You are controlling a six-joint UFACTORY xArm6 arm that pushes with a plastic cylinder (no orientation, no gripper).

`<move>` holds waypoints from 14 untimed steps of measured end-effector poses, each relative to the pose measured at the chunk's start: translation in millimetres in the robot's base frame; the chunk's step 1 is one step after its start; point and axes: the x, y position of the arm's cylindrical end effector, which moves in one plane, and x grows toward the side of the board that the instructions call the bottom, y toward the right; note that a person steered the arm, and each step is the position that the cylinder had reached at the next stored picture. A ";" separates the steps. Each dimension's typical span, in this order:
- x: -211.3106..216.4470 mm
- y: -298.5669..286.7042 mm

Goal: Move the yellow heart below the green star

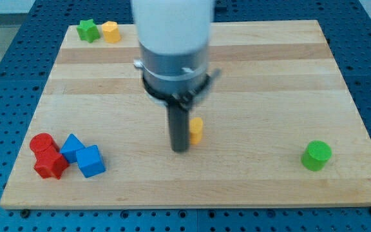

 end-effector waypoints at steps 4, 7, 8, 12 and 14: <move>27.8 51.2; -132.8 -92.0; -151.5 -118.1; -132.2 -10.4; -166.6 -106.0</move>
